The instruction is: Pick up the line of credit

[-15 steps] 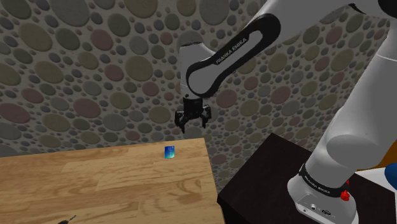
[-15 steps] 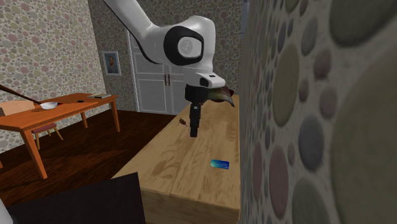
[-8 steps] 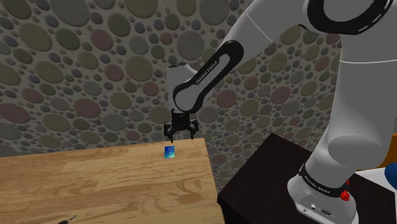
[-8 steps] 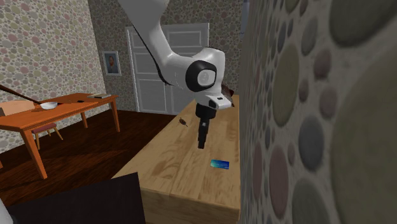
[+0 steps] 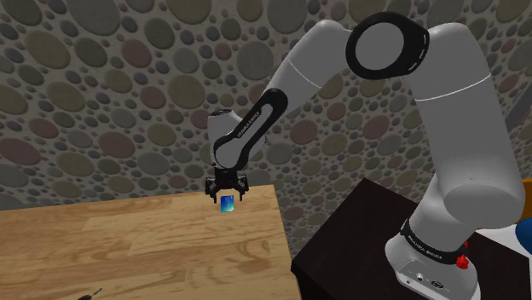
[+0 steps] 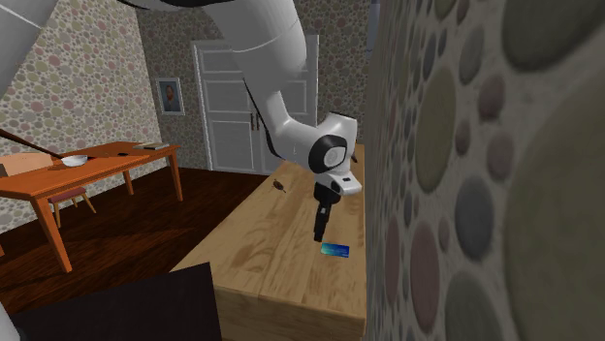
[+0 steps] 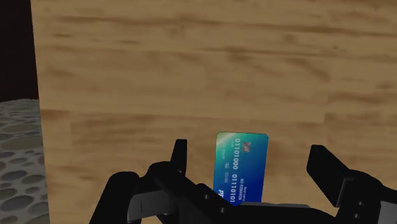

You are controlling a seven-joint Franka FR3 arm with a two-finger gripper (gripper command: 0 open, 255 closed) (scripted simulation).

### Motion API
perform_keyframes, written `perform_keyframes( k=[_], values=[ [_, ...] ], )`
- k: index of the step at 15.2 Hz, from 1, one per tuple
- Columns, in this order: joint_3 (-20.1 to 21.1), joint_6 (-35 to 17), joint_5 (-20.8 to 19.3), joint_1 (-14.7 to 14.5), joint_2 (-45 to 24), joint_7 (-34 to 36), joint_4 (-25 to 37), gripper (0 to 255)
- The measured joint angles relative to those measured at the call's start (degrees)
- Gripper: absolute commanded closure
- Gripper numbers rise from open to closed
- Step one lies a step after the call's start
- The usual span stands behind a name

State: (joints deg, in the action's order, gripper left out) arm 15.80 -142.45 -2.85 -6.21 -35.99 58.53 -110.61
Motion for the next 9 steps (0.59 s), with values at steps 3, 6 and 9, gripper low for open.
perform_keyframes(
  k=[3, 6, 9],
  values=[
    [-0.7, -0.7, -0.2, -0.9, -4.1, 1.1, 3.3, 0],
    [-1.2, -2.1, -0.5, -1.4, -6.4, 1.3, 4.3, 0],
    [-1.5, -3.3, -0.8, -1.6, -8.1, 1.3, 4.8, 0]
  ],
)
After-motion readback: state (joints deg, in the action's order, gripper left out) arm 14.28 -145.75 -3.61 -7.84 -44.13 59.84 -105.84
